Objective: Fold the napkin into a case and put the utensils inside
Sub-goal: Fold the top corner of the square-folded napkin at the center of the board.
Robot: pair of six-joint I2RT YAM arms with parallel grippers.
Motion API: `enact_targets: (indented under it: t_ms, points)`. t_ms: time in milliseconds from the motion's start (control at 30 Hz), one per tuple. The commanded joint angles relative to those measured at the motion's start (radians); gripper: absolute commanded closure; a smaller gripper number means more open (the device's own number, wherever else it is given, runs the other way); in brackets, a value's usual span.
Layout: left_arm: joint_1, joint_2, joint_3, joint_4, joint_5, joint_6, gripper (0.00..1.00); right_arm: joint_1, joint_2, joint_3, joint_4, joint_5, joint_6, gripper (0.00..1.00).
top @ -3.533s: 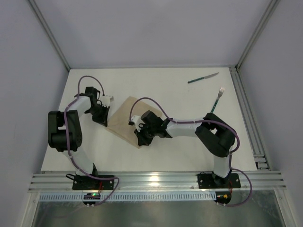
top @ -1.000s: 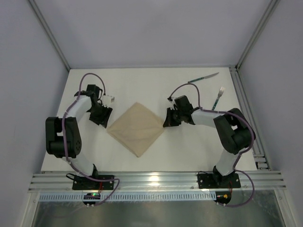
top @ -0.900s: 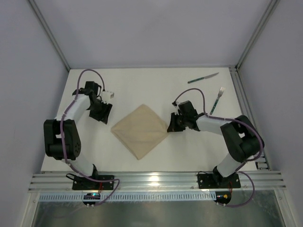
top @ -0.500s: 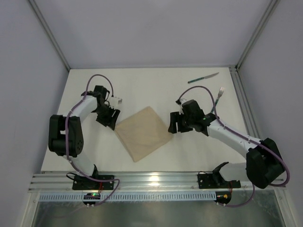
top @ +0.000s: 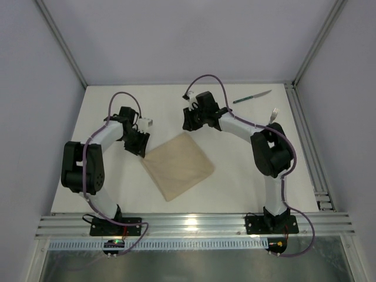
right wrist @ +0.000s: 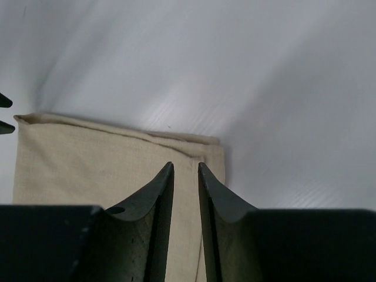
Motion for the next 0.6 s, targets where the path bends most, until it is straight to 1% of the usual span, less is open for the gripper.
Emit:
enact_targets:
  t_ms: [0, 67, 167, 267, 433, 567]
  points:
    - [0.001, 0.007, -0.006, 0.067, 0.028, -0.008, 0.64, 0.004, 0.068, 0.129, -0.016, -0.062, -0.028, 0.73]
    - [0.001, 0.020, -0.008, 0.069, 0.024, -0.001, 0.67, 0.006, 0.119, 0.163, -0.022, -0.076, -0.019, 0.73]
    - [0.001, 0.040, -0.017, 0.074, 0.022, 0.002, 0.81, 0.006, 0.157, 0.171, -0.025, -0.094, -0.009, 0.73]
    - [-0.001, 0.047, -0.018, 0.075, 0.021, 0.005, 0.90, 0.006, 0.180, 0.168, -0.023, -0.113, 0.003, 0.73]
    - [0.001, 0.053, -0.015, 0.077, 0.021, 0.006, 0.96, 0.012, 0.194, 0.145, -0.013, -0.125, 0.012, 0.73]
    - [0.001, 0.052, -0.012, 0.074, 0.019, 0.008, 0.97, 0.012, 0.208, 0.146, -0.017, -0.123, 0.012, 0.72]
